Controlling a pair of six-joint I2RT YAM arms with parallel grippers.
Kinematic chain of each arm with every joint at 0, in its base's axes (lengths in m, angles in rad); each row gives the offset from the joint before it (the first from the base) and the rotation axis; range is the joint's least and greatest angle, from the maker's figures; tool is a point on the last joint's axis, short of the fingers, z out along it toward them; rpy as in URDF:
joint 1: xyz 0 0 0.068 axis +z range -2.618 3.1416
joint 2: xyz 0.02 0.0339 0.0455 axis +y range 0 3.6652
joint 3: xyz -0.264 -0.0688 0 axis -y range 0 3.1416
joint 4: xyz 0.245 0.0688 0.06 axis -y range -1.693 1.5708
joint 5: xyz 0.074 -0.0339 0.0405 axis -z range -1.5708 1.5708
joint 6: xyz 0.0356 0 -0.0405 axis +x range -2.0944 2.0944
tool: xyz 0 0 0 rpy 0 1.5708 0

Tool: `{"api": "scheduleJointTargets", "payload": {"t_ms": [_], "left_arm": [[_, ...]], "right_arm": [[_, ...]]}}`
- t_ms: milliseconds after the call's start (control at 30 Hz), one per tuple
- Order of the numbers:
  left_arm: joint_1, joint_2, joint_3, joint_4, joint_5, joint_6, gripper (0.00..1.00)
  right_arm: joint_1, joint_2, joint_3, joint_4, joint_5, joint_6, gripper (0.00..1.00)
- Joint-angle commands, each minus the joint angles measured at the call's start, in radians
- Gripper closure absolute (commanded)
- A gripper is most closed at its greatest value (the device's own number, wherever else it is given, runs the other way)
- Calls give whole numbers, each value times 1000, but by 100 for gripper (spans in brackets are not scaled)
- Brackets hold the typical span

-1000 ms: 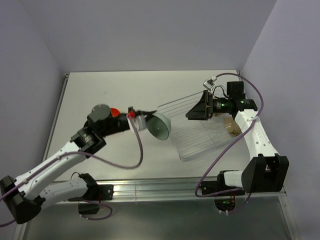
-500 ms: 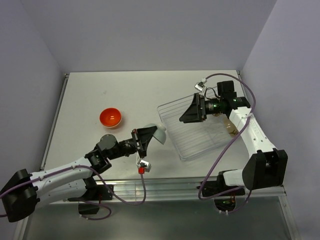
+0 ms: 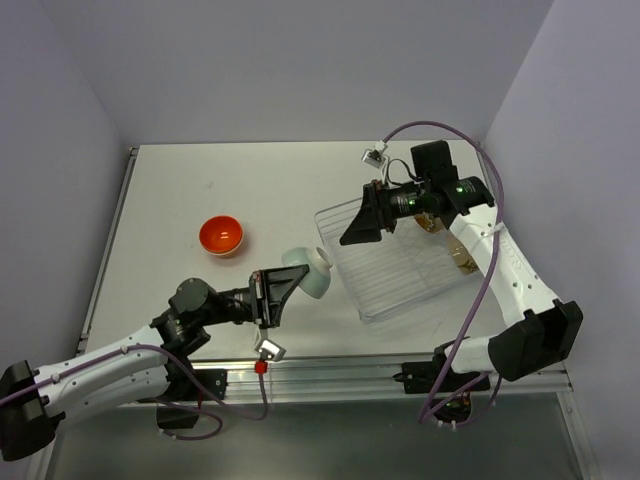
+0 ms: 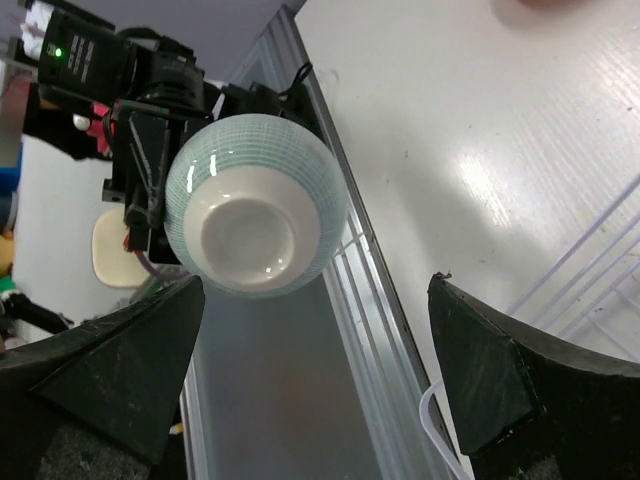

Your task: Load the bowls into the dish rack

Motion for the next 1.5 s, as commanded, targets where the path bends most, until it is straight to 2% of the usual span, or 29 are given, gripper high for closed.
{"api": "scheduleJointTargets", "payload": {"t_ms": [0,300,700,1300,1467], "left_arm": [[-8,-21,-2,21,80,97,100],[-20,-24,7,3,95,132,100],[-28,-48,-13,-18,92,154,100],[-40,-22,7,-31,66,168,100],[-41,-24,16,-57,49,174,100]], "right_arm": [[58,26,67,-143,39,-124,0],[180,63,81,-175,62,-129,0],[199,108,119,-230,-56,-155,5],[268,88,75,-190,16,-104,3],[280,89,71,-195,0,-118,7]]}}
